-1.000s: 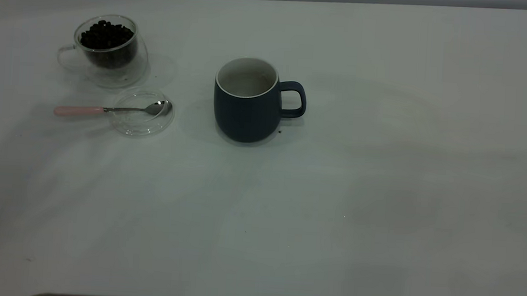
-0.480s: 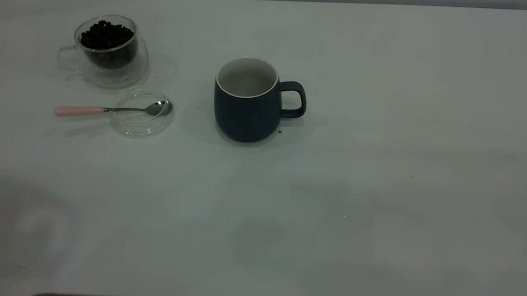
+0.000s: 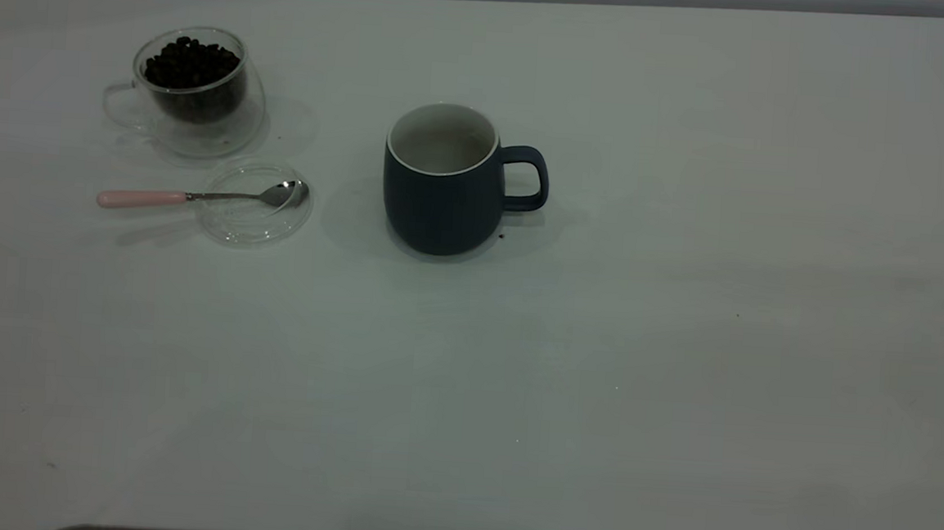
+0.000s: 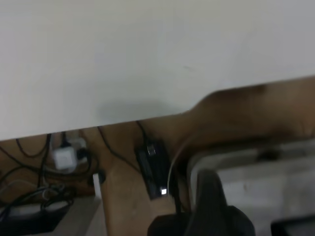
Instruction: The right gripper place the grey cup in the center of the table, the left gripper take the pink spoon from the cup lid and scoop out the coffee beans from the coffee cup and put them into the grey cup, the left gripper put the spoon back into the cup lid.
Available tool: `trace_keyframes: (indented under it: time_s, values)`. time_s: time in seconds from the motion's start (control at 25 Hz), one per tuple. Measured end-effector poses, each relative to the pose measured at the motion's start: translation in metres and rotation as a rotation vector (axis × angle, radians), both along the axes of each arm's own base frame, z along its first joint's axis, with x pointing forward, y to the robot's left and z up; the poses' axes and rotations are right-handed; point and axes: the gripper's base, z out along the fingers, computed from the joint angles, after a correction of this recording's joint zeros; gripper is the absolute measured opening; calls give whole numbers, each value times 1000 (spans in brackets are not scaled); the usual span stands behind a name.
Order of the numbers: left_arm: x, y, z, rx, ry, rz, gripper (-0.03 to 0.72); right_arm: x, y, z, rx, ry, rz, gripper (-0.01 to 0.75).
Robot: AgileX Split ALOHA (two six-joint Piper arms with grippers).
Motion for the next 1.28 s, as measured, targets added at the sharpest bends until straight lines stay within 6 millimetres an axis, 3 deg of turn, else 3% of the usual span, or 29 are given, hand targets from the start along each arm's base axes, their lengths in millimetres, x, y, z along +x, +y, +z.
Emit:
trace_keyframes:
  time_s: [0.16, 0.44, 1.0, 1.28]
  values:
    - [-25, 7, -1, -1, -129, 98, 588, 0, 0, 0, 0, 0, 0, 591]
    - [-58, 6, -14, 1, -321, 106, 588, 0, 0, 0, 0, 0, 0, 591]
    - [-82, 5, -23, -1, -492, 106, 588, 0, 0, 0, 0, 0, 0, 591]
    - [-83, 5, -23, 0, -499, 104, 588, 0, 0, 0, 0, 0, 0, 591]
